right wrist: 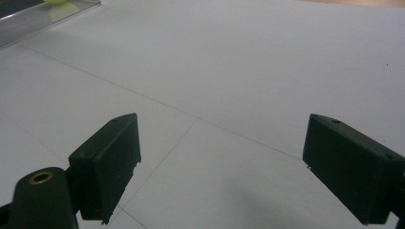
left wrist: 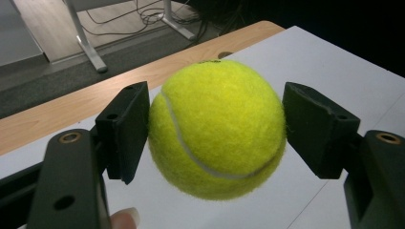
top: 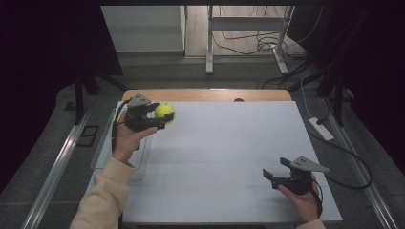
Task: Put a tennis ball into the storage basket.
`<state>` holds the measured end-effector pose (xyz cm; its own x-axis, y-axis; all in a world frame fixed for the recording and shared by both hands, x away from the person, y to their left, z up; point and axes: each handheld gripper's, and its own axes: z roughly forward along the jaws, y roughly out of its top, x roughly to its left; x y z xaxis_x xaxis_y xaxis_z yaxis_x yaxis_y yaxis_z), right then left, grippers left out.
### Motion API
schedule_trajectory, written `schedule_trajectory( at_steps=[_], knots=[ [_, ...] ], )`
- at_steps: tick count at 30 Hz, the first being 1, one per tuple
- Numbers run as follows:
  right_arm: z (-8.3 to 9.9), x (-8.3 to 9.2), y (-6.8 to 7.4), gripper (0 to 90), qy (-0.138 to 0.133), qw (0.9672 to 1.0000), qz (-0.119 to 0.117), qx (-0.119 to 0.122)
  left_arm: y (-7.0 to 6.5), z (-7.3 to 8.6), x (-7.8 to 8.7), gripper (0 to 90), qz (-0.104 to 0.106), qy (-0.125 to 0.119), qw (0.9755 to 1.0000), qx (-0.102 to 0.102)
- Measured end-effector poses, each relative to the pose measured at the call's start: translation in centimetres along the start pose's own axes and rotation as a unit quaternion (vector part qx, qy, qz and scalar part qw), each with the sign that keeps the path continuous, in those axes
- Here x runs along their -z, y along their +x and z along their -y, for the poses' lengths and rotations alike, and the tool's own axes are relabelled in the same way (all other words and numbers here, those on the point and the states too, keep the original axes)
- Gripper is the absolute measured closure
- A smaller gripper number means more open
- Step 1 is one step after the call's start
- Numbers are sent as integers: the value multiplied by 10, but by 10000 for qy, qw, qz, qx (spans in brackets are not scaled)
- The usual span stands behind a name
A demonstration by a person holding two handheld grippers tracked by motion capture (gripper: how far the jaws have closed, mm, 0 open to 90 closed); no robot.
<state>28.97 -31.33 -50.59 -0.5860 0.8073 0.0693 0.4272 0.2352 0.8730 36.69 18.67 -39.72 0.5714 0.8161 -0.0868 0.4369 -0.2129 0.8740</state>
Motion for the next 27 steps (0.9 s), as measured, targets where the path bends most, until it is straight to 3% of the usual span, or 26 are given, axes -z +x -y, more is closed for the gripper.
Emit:
schedule_trajectory(
  at_steps=[13, 27],
  knots=[
    [0, 0, 0, 127, 0, 10000, 2, -1, 13, 10, 13, 285, -151, -63, 9997, 201],
    [0, 0, 0, 126, 8, 10000, 4, -14, 18, 22, 25, 285, -303, -60, 9993, 214]
  ],
)
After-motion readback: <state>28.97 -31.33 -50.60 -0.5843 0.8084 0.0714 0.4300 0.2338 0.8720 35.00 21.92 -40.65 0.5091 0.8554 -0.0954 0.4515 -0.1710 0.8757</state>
